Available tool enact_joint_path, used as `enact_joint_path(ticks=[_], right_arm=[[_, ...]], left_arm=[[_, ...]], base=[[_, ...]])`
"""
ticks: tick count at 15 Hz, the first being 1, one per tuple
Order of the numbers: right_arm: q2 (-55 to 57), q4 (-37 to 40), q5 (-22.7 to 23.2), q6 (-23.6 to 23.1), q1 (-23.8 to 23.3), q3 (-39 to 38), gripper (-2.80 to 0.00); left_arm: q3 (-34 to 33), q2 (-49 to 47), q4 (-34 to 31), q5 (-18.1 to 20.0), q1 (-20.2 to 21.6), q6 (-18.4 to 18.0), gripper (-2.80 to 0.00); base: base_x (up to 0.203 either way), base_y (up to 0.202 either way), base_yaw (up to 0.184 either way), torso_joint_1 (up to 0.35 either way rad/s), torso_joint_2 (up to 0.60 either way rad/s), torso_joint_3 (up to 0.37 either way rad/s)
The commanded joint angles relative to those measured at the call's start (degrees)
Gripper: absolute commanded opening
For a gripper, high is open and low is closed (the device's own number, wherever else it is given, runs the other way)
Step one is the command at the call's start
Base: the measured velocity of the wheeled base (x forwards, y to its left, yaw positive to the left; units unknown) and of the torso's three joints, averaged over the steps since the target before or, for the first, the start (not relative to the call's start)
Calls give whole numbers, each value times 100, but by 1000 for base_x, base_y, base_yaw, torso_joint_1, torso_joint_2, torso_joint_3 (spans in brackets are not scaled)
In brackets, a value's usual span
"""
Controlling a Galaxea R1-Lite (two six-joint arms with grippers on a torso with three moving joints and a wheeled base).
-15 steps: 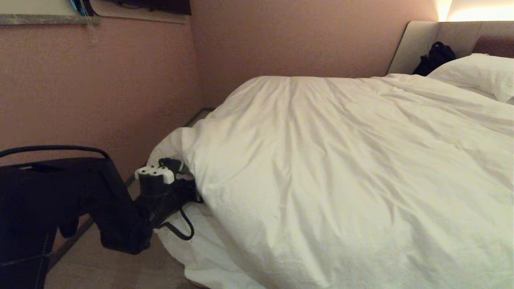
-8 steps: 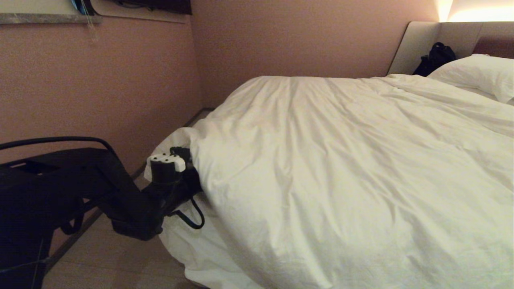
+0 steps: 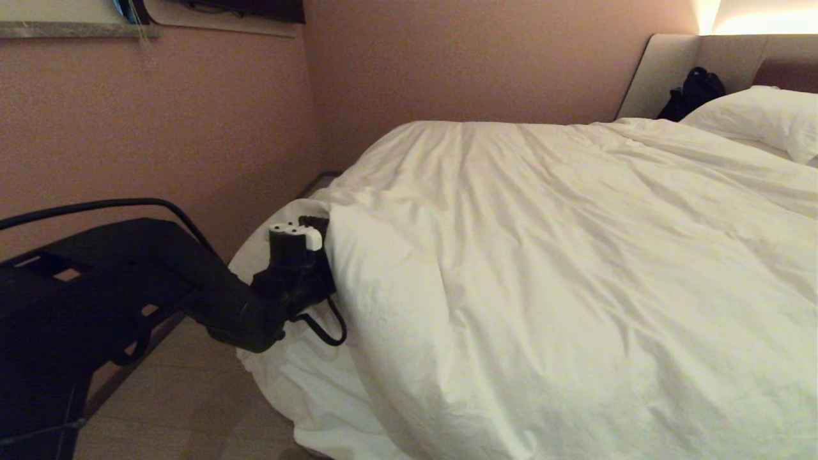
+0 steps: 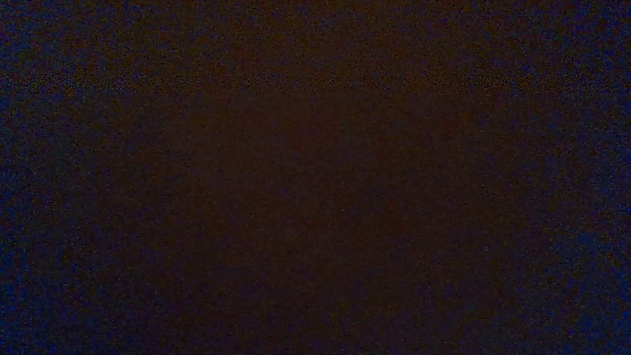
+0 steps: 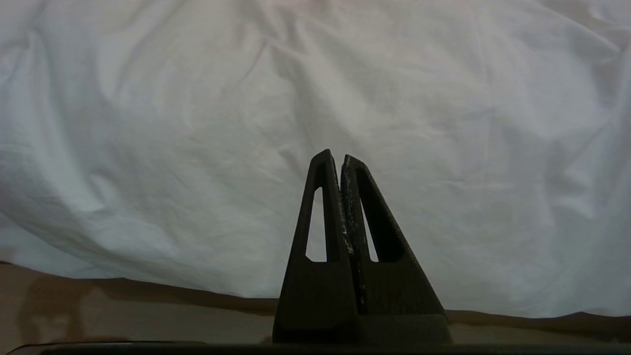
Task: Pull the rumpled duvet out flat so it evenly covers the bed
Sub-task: Flatten the corners of the folded blanket
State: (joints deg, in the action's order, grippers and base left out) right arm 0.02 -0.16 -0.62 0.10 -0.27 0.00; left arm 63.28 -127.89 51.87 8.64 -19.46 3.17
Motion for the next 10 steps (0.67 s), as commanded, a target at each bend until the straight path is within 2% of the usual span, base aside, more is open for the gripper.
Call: enact_joint_path(ticks=[1,5,10], right_arm=[[-2,-2,0,-1,0,0,-280],[-2,-2,1,-1,0,0,-280],[-2,-2,0,-1,0,0,-280]], left_arm=[[267,-74,-283,6,-22,3,-280],[701,-565,-552,-3,-52,-10,-280],[996,-680,-757,-3,-49,-13,-280]], base=[[0,0,0,0,0,0],[0,0,0,0,0,0],[0,0,0,0,0,0]])
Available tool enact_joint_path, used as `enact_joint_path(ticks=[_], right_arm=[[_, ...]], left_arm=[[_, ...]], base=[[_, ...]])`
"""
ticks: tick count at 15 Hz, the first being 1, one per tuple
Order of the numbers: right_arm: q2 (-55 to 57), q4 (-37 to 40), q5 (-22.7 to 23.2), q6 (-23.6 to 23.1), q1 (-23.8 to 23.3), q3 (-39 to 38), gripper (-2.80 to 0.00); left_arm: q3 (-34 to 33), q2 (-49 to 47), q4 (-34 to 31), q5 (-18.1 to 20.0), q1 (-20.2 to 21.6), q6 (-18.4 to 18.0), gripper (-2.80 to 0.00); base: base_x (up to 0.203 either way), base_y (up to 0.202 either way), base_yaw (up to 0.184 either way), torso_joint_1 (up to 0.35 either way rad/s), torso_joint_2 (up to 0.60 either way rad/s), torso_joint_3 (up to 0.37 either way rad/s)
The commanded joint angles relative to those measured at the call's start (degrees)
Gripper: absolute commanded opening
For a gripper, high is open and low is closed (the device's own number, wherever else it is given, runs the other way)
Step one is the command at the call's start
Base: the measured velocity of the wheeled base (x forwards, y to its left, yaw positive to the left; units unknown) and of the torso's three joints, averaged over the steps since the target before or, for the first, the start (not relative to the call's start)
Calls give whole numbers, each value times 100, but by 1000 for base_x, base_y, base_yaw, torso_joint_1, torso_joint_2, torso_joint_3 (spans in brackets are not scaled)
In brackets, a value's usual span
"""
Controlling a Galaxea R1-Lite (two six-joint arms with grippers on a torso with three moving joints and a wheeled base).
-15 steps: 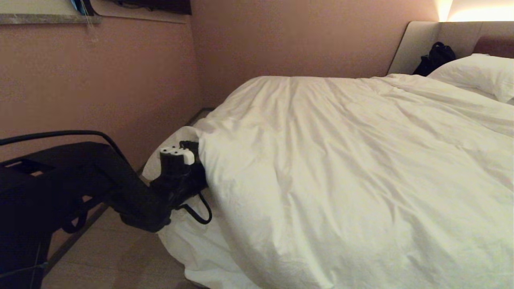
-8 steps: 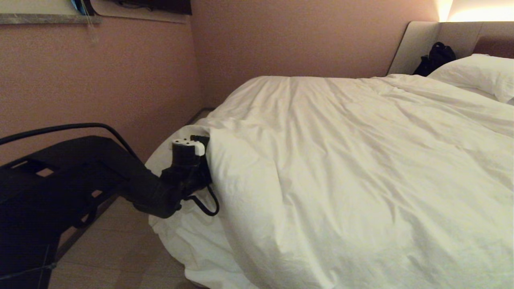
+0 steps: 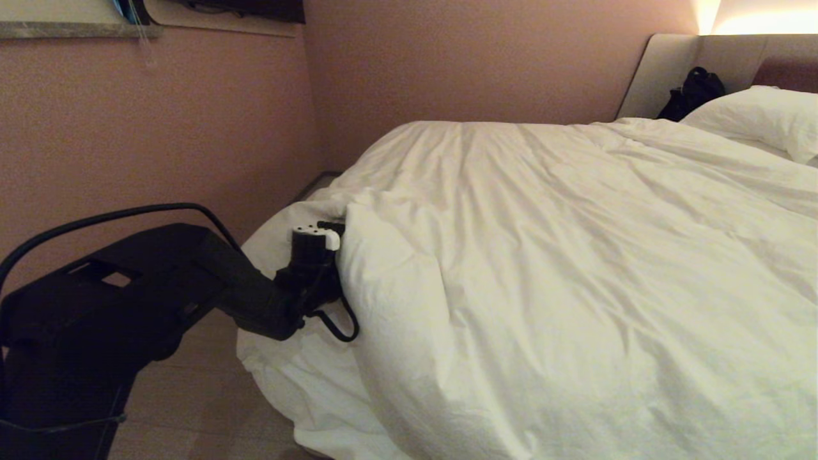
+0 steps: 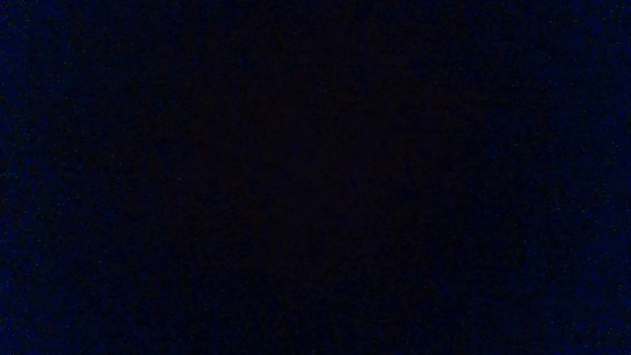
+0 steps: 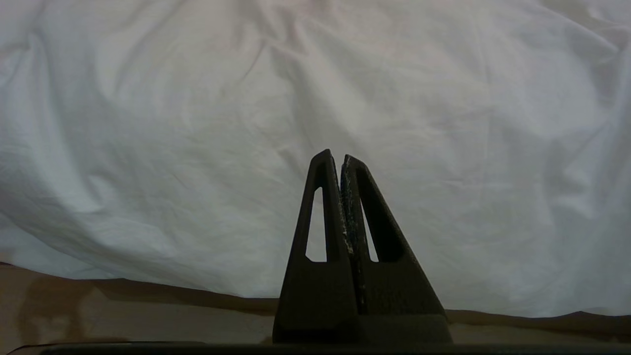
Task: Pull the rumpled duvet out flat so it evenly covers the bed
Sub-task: Flatten the corners of the folded blanket
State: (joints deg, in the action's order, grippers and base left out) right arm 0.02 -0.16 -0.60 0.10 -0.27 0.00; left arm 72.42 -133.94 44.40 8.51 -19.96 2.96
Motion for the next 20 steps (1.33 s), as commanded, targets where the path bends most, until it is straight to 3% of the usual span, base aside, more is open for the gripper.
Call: enact_joint_path(ticks=[1,6,7,14,20], right_arm=[[-2,-1,-2,-1,0,0,-280],[-2,-1,-2,-1,0,0,-280],[-2,-1,-1,-1,0,0,-280],[-2,-1,-2,-1,0,0,-280],[-2,-1,-2,-1,0,0,-280]], left_arm=[[123,-106,-10,10,0,12,-280],[240,-216,-11,-5,0,3,-280],[247,-229,7,-16,0,3,0],[334,-472,370,-37,0,-32,0],[1114,-1063,552,-235,20,-22,0]], base=[[0,0,0,0,0,0],[0,0,0,0,0,0],[0,0,0,0,0,0],[0,0,0,0,0,0],[0,0,0,0,0,0]])
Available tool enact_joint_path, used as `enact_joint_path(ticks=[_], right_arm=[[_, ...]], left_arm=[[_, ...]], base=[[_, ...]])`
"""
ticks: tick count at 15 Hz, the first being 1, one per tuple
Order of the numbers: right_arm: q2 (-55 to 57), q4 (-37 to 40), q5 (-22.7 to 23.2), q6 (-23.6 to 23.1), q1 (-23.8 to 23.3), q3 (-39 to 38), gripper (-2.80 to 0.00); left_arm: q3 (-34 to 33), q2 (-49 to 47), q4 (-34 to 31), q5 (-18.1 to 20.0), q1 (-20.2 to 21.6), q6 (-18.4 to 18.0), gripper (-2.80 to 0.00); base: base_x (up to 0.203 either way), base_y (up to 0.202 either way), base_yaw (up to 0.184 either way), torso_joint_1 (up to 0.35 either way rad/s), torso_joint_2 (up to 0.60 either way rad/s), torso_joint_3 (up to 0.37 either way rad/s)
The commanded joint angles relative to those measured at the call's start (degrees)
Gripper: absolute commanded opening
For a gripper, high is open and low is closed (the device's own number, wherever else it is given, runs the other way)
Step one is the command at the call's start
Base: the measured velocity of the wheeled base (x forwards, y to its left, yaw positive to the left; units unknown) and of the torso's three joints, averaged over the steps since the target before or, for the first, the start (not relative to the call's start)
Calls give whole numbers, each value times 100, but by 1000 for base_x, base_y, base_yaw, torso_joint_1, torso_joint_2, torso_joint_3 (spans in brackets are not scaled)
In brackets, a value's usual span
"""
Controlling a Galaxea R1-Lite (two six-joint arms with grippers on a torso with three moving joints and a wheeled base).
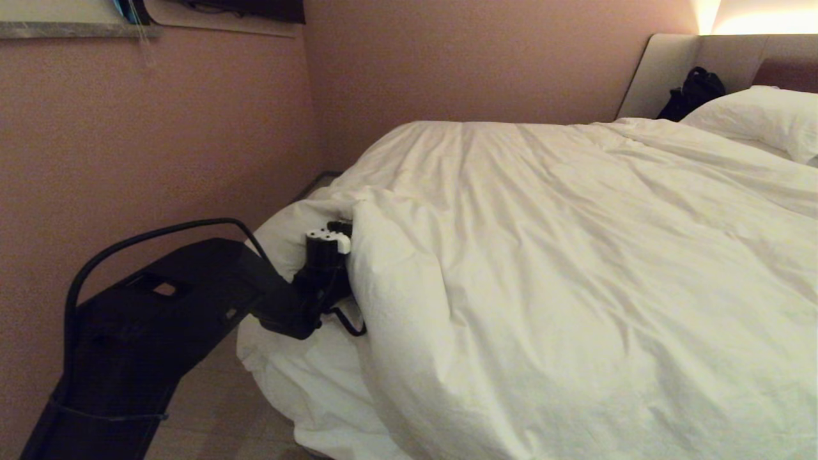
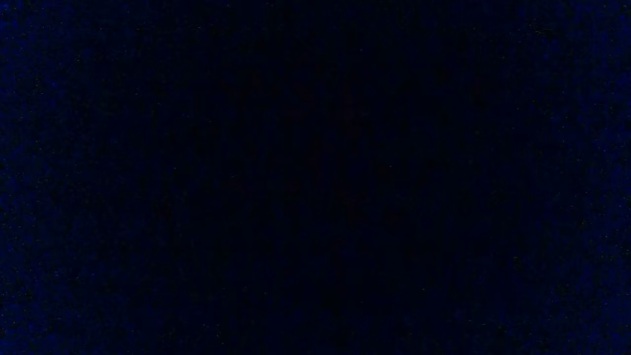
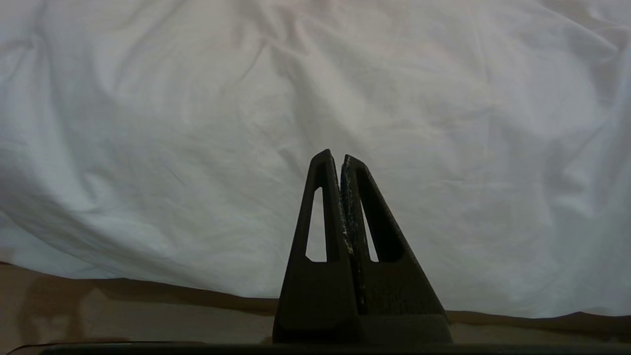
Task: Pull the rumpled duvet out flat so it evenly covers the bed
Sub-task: Flatten the corners of the folded blanket
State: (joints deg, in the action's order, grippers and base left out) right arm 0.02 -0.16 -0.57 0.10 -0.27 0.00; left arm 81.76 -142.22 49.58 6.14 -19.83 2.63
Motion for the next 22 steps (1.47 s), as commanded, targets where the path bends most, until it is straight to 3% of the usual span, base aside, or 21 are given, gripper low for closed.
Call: enact_joint_path(ticks=[1,5,10,11,22], right_arm=[[-2,-2,-3,-1,0,0,-280],[-2,-2,-4,-1,0,0,-280],[-2,-2,-4,-1,0,0,-280],[-2,-2,-4,-1,0,0,-280],[-2,-2,-4,-1,0,0,-280]], left_arm=[[323,-341,51,-7,19,15,0],[891,-727,83,-347,81,3,0],[912,-711,8,-351,138,0,0],[912,-702,0,-351,146,0,-280],[912,-628,48,-351,146,0,-280]], base=[[0,0,0,0,0,0],[0,0,0,0,0,0],[0,0,0,0,0,0],[0,0,0,0,0,0],[0,0,0,0,0,0]])
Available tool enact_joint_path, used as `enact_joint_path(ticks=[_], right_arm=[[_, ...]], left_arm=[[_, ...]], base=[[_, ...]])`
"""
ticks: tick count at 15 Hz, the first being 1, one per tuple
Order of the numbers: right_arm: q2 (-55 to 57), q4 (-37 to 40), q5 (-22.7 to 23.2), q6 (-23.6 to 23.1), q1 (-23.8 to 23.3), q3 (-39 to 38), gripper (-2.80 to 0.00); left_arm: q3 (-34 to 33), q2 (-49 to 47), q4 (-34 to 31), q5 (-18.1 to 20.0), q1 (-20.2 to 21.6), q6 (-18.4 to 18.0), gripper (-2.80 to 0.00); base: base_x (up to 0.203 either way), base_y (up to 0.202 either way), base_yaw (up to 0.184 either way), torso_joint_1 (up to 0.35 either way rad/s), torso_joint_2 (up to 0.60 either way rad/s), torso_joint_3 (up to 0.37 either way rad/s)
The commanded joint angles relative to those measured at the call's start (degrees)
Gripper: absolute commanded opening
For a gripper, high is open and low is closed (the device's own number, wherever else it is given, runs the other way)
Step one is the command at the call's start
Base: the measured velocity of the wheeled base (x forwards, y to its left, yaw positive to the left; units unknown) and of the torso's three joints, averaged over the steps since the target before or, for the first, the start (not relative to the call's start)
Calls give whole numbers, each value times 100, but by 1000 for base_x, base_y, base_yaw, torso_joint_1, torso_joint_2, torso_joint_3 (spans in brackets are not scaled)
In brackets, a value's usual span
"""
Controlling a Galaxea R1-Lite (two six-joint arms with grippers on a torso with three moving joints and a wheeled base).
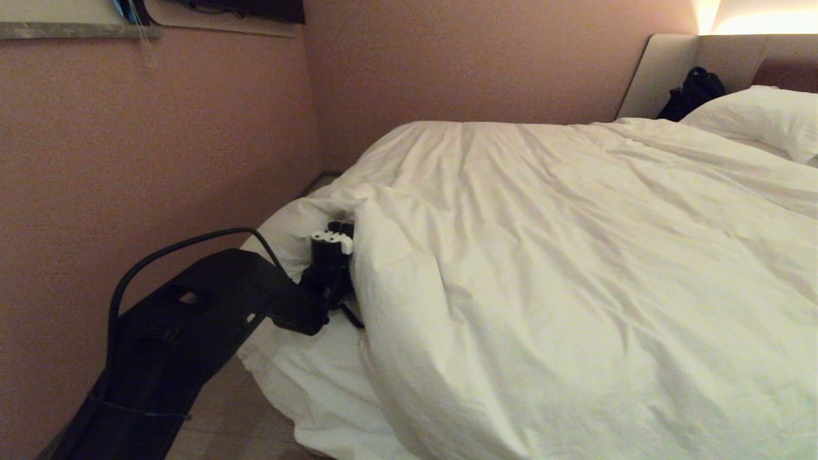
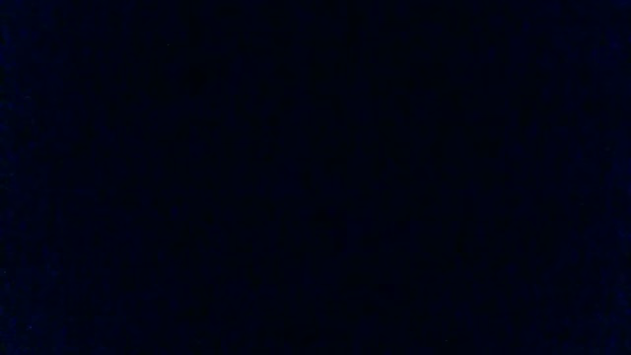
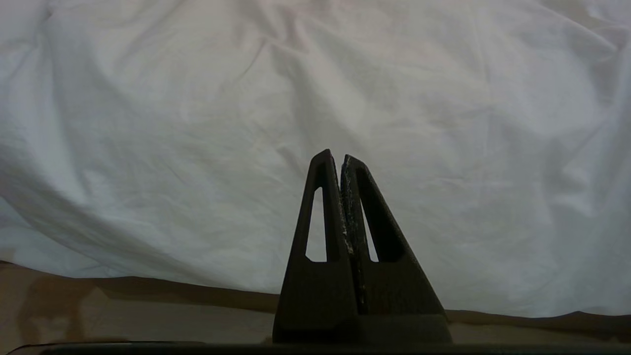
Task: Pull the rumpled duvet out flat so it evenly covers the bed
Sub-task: Flatten the corners of the folded blanket
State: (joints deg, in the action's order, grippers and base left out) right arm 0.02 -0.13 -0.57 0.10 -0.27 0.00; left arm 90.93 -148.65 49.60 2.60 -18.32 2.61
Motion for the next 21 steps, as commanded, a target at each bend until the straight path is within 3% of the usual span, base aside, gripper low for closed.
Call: enact_joint_path(ticks=[1,6,15,21], right_arm=[[-2,-4,-5,-1,0,0,-280],[-2,-4,-5,-1,0,0,-280],[-2,-4,-5,-1,0,0,-280],[-2,-4,-1,-1,0,0,-280]], left_arm=[[-5,20,41,4,-5,3,-280],[-267,293,66,-6,-5,12,-280],[-2478,2488,139,3,12,70,-280],[-2776,3864,-766,2,75,64,-280]], base=[[0,0,0,0,0,0],[0,0,0,0,0,0],[0,0,0,0,0,0],[0,0,0,0,0,0]])
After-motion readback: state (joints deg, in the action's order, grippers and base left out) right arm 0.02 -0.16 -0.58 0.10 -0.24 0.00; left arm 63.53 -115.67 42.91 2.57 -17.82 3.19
